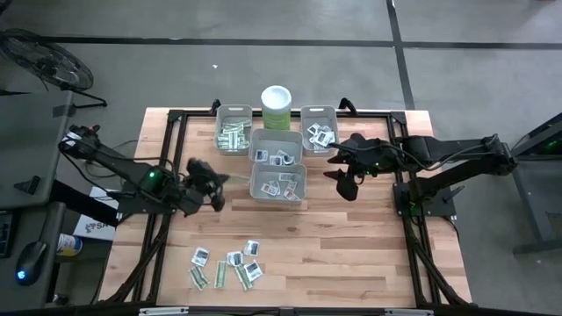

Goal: Pick & Place First Aid Supplies
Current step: Put the bandage pack into the left bin

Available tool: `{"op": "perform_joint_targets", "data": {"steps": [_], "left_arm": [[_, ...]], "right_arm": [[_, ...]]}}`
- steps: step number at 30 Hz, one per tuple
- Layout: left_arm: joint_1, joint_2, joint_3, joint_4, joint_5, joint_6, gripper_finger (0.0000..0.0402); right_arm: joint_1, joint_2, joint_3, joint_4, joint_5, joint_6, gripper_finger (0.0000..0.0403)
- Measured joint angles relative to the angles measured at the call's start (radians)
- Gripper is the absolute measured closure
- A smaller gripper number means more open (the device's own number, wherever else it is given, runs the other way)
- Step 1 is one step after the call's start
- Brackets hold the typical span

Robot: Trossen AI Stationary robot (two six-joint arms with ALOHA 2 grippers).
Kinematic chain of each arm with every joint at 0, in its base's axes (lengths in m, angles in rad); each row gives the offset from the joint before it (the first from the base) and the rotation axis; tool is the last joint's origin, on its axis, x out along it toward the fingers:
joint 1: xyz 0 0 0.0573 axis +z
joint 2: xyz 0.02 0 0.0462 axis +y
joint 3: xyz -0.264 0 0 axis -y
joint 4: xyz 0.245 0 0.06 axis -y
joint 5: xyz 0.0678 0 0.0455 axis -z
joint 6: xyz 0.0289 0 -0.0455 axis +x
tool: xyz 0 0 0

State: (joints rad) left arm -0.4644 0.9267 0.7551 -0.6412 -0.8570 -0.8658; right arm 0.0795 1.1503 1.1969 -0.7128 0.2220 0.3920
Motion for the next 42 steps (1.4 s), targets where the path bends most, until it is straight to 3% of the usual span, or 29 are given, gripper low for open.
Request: {"op": "perform_joint_targets", "data": {"steps": [4, 7, 16, 26, 36, 42], "left_arm": [[0.021, -0.003, 0.0, -0.02, -0.196, -0.003, 0.0401], [0.092, -0.003, 0.0, -0.035, -0.199, -0.003, 0.0401], [0.453, -0.001, 0.0, -0.027, -0.004, 0.209, 0.0401], [0.848, 0.085, -0.001, 0.172, 0.282, 0.519, 0.0401], [1.033, 0.259, -0.001, 0.227, 0.531, 0.572, 0.0401], [1.041, 0.301, -0.001, 0.221, 0.56, 0.581, 0.0372]], "right_arm": [[0.0, 0.0, 0.0, 0.001, 0.015, 0.004, 0.0203], [0.0, 0.0, 0.0, 0.005, 0.021, 0.004, 0.0203], [0.0, 0.0, 0.0, 0.004, 0.063, 0.006, 0.0203], [0.0, 0.0, 0.0, 0.004, 0.088, 0.027, 0.0202], [0.0, 0.0, 0.0, 0.002, 0.109, 0.054, 0.0202], [0.0, 0.0, 0.0, -0.002, 0.109, 0.076, 0.0203]]}}
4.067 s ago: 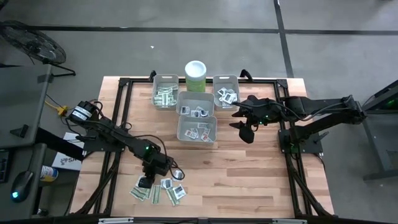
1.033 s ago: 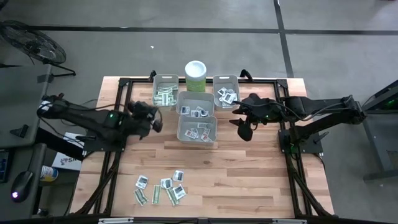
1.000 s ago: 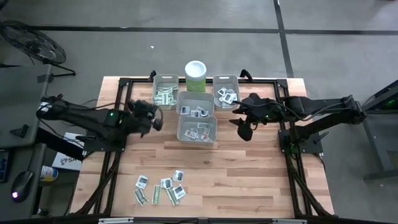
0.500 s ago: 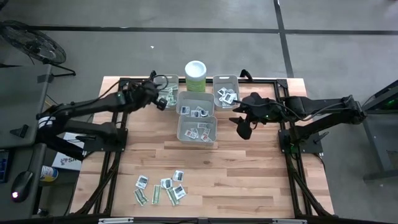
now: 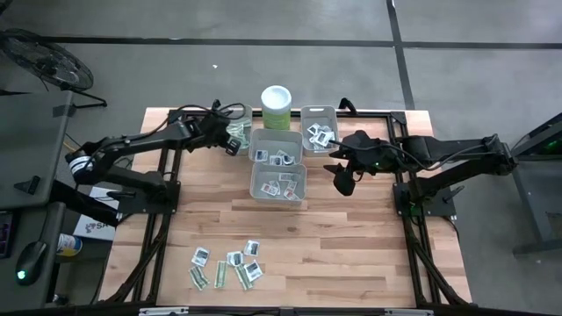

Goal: Pick & Place First Aid Supplies
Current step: Put the bandage pack into the left bin, then put the towelette pack into the right bin

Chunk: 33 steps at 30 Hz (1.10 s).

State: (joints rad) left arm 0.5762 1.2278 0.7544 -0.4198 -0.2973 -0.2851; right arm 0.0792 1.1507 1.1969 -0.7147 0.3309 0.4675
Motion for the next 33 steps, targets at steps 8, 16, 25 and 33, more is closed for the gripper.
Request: {"op": "perform_joint_targets", "data": {"steps": [8, 16, 25, 33], "left_arm": [[0.0, -0.021, 0.0, -0.014, 0.002, 0.011, 0.0262], [0.0, -0.142, 0.0, -0.075, 0.002, -0.001, 0.0228], [-0.001, -0.317, 0.0, -0.155, 0.145, -0.13, 0.0227], [-0.122, -0.42, 0.0, -0.231, 0.169, -0.263, 0.0227]], "right_arm": [[0.0, 0.0, 0.0, -0.001, -0.001, -0.003, 0.0203], [0.0, 0.0, 0.0, 0.0, -0.054, -0.064, 0.0202], [0.0, 0.061, -0.001, 0.155, -0.156, -0.187, 0.0202], [0.023, 0.289, -0.001, 0.385, -0.314, -0.249, 0.0202]]}}
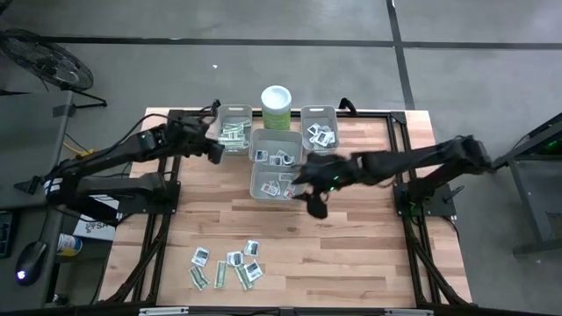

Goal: Pick & Place First Aid Supplies
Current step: Put the towelette pack into the right bin

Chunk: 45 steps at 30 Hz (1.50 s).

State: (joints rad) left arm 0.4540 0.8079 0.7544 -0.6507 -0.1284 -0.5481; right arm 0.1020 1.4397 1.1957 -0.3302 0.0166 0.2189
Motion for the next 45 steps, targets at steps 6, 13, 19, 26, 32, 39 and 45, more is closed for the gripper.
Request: {"op": "perform_joint_targets", "data": {"steps": [6, 13, 19, 26, 32, 39, 45], "left_arm": [[-0.23, -0.02, 0.0, -0.039, -0.026, -0.154, 0.0227], [-0.57, 0.038, 0.0, -0.041, -0.157, -0.387, 0.0227], [-0.801, 0.1, 0.0, -0.04, -0.318, -0.605, 0.0227], [-0.977, 0.207, 0.0, 0.002, -0.28, -0.94, 0.0227], [-1.048, 0.405, 0.0, 0.197, -0.18, -1.095, 0.0227], [-1.05, 0.601, 0.0, 0.44, -0.114, -1.27, 0.0227], [-1.05, 0.708, 0.0, 0.492, -0.094, -1.347, 0.0227]], "right_arm": [[0.035, 0.111, 0.0, 0.036, -0.019, -0.045, 0.0203], [0.057, 0.127, 0.0, 0.055, -0.023, -0.179, 0.0203], [0.103, 0.178, 0.0, 0.178, -0.057, -0.369, 0.0202], [0.131, 0.277, 0.0, 0.319, -0.012, -0.321, 0.0205], [0.129, 0.29, 0.0, 0.304, 0.0, -0.265, 0.0205], [0.13, 0.29, 0.0, 0.278, -0.013, -0.268, 0.0206], [0.13, 0.29, 0.0, 0.25, -0.044, -0.253, 0.0206]]}}
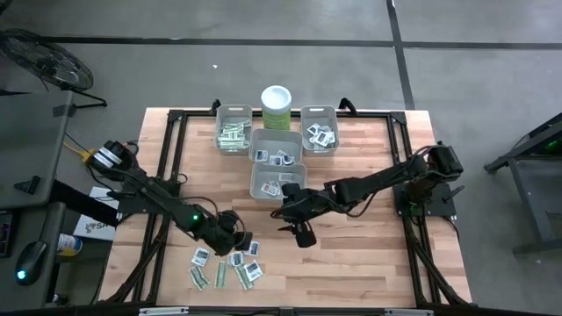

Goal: Pick & Place First Aid Supplies
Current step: Put the towelette pack into the right bin

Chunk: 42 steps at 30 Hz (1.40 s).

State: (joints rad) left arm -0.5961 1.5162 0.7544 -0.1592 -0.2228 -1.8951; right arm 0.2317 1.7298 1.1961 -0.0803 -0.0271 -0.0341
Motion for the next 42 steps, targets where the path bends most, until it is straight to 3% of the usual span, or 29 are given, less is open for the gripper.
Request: {"op": "perform_joint_targets", "data": {"steps": [5, 16, 33, 42], "left_arm": [[0.0, 0.066, 0.0, 0.009, 0.056, -0.031, 0.0227], [0.0, 0.168, 0.003, 0.133, 0.044, -0.048, 0.0227], [-0.001, 0.199, 0.003, 0.134, -0.062, -0.058, 0.0227], [0.0, 0.214, 0.001, 0.153, -0.068, -0.055, 0.0227]], "right_arm": [[0.0, 0.0, 0.0, -0.025, -0.031, 0.008, 0.0206], [0.001, 0.0, 0.0, -0.096, -0.068, 0.009, 0.0206], [0.017, -0.001, 0.0, -0.111, -0.129, 0.037, 0.0206], [0.04, -0.001, 0.0, -0.11, -0.088, 0.085, 0.0223]]}}
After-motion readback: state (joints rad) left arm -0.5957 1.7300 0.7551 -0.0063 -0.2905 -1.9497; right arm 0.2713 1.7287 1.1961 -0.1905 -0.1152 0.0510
